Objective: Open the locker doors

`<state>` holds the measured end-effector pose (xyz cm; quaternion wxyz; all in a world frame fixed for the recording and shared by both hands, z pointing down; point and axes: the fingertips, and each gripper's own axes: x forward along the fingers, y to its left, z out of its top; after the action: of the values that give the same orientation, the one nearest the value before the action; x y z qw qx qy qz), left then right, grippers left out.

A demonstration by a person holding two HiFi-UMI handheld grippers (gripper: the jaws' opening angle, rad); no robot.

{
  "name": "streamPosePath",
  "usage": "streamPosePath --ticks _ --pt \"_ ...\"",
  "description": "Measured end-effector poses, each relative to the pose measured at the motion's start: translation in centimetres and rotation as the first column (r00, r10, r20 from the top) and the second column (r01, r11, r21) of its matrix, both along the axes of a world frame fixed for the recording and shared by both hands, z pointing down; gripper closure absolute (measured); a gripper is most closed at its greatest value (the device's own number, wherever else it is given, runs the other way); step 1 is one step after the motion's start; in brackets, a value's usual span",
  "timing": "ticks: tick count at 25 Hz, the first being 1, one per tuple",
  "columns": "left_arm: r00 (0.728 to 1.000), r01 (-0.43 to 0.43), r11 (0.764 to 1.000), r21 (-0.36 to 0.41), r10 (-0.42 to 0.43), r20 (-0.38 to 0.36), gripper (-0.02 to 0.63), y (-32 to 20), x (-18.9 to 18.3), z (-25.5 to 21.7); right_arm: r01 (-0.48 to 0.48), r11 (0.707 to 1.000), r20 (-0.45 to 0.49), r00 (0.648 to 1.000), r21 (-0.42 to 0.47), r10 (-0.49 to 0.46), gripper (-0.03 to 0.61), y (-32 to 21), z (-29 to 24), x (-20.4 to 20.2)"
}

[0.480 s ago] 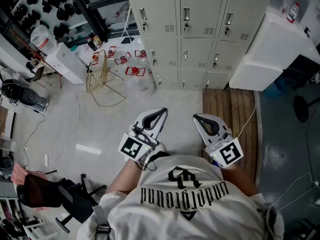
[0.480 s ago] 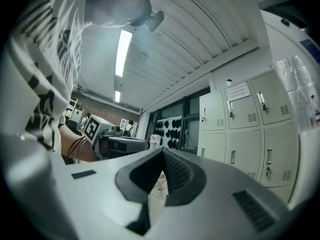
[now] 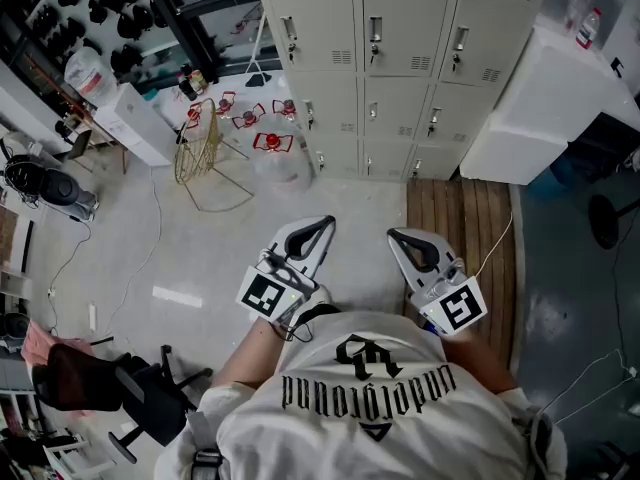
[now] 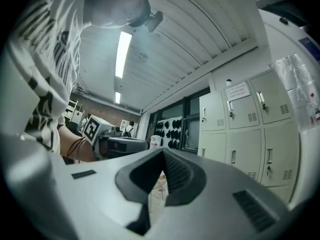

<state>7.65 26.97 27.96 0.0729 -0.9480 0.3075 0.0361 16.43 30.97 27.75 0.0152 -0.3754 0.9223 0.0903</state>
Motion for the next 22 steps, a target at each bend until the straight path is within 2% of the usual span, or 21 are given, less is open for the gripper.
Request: streamPosePath --ticks 5,10,14,22 --pt "1.000 0.021 1.000 -0.011 -0.020 0.013 0.607 -0.5 -0.3 0.1 0.019 1.000 -0.003 1.000 -0.016 -0.019 0.572 -0.3 0.1 -0.3" --pt "0.999 0.000 1.000 0.005 0.000 0.040 0.607 -1.4 -0.1 -0.2 0.032 0.999 -0.013 0.999 -0.032 -0.032 0.572 -1.6 0.2 -1.0" --pt "0.999 0.001 1.000 -0.031 0.000 0.033 0.607 -2.6 -0.5 -0.9 0.031 0.999 -0.010 0.999 -0.029 -0.031 0.572 -3.5 -0.4 -1.6" --pt "1.000 -0.005 1.000 -0.023 0.005 0.006 0.607 -9.4 -3.4 -1.3 0.032 0.999 -0.036 0.999 0.014 -0.032 0.572 -10.6 -1.3 -4.7"
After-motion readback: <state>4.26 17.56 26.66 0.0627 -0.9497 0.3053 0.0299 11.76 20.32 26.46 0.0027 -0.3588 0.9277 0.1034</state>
